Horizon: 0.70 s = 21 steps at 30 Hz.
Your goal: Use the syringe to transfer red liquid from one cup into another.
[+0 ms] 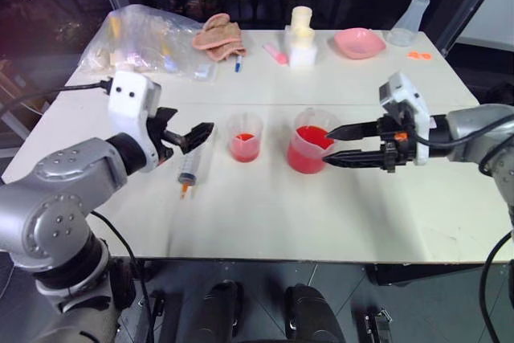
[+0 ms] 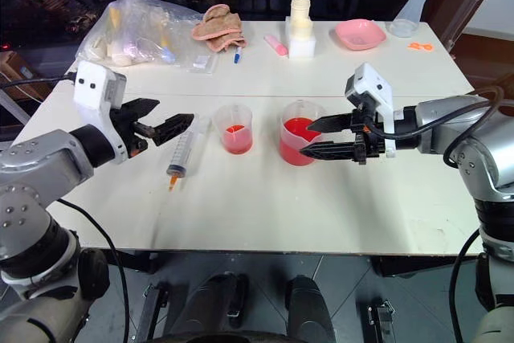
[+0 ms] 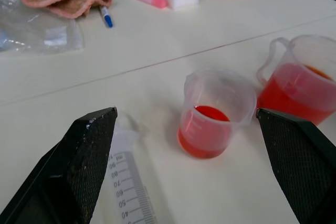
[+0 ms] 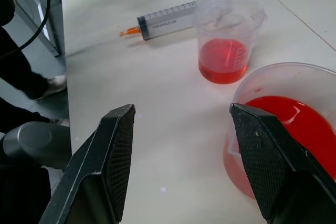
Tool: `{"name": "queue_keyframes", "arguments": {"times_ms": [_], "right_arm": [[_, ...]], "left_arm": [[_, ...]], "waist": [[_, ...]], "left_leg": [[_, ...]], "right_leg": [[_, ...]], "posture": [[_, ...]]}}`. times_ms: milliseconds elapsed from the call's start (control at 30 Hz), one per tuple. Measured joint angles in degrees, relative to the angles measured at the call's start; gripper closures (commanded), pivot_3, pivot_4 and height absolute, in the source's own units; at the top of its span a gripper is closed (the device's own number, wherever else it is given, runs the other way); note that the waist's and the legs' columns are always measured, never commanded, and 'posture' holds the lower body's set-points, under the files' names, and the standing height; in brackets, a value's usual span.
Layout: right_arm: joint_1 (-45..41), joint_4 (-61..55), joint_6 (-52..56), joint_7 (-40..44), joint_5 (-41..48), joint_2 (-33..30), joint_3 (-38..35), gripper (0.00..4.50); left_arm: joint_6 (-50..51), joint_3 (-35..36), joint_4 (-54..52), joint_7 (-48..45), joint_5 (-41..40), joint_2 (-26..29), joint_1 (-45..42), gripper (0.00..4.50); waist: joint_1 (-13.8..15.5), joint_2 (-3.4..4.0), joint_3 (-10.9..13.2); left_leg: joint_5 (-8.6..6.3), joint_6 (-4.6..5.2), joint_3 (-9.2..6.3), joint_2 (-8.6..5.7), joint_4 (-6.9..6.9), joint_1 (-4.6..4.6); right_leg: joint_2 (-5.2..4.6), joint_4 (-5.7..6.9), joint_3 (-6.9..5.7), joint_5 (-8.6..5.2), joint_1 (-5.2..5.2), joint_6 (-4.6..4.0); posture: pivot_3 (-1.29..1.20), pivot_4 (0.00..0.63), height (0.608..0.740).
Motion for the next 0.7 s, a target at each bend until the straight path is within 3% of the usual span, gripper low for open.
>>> {"name": "queue_keyframes", "arguments": {"times_ms": [700], "right_arm": [[4.4, 0.5, 3.1, -1.4, 0.4, -4.8, -4.6, 1.51]], "left_arm": [[-3.0, -3.8, 4.5, 0.1, -0.4, -2.2, 1.5, 0.02]], "waist": [[-0.1, -0.01, 0.0]], "left_leg": [[0.0, 0.0, 0.0, 0.02, -0.01, 0.0]], "right_leg": [[0.01, -0.02, 0.01, 0.0, 0.0, 0.0]], "posture": [[0.0, 0.15, 0.74]]}}
